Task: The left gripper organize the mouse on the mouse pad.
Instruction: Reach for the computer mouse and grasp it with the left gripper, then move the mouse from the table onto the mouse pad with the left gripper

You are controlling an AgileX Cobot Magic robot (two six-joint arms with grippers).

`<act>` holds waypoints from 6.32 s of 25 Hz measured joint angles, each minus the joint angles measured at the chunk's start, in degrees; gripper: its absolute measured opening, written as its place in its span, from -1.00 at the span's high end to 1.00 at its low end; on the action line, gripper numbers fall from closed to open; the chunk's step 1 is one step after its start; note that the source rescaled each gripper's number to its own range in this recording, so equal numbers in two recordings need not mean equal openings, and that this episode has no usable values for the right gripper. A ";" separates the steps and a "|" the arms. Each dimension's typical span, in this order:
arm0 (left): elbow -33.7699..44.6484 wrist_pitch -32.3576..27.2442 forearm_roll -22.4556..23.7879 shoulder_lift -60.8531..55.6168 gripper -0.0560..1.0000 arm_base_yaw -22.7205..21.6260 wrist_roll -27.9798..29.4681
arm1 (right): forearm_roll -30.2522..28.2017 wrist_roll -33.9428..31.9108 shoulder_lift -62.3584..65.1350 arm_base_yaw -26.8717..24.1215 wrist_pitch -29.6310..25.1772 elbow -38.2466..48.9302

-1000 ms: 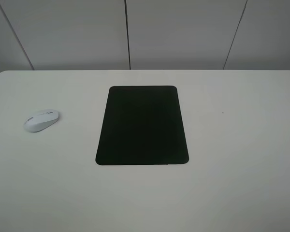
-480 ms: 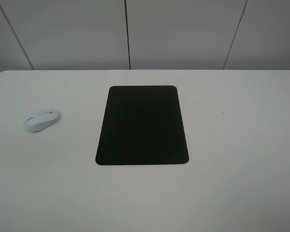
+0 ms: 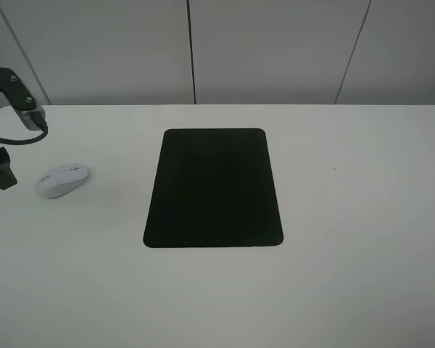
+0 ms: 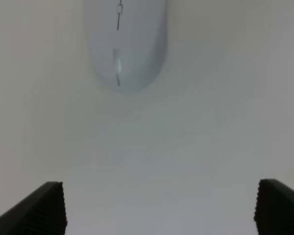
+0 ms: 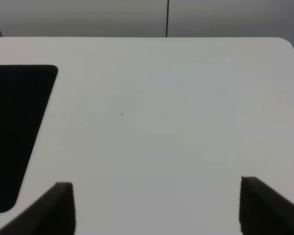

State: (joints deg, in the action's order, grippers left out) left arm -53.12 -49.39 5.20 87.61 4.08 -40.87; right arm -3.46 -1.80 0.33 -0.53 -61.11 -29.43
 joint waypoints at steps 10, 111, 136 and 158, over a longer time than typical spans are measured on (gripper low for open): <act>-3.77 8.52 -1.12 5.03 -1.00 -1.81 -4.60 | -0.05 0.00 0.00 0.00 0.00 0.00; -10.72 16.94 -13.75 30.83 0.89 -2.67 -13.82 | 0.00 0.00 0.00 0.00 0.00 0.00; -15.90 9.71 -10.86 23.79 0.89 4.17 25.39 | -0.05 0.00 0.00 0.00 0.00 0.00; -28.30 3.63 -9.33 27.52 0.89 21.29 57.98 | -0.11 0.00 0.00 0.00 0.00 0.00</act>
State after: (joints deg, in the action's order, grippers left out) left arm -81.41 -45.76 -4.13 115.13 25.37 17.12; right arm -3.56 -1.80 0.33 -0.53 -61.11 -29.43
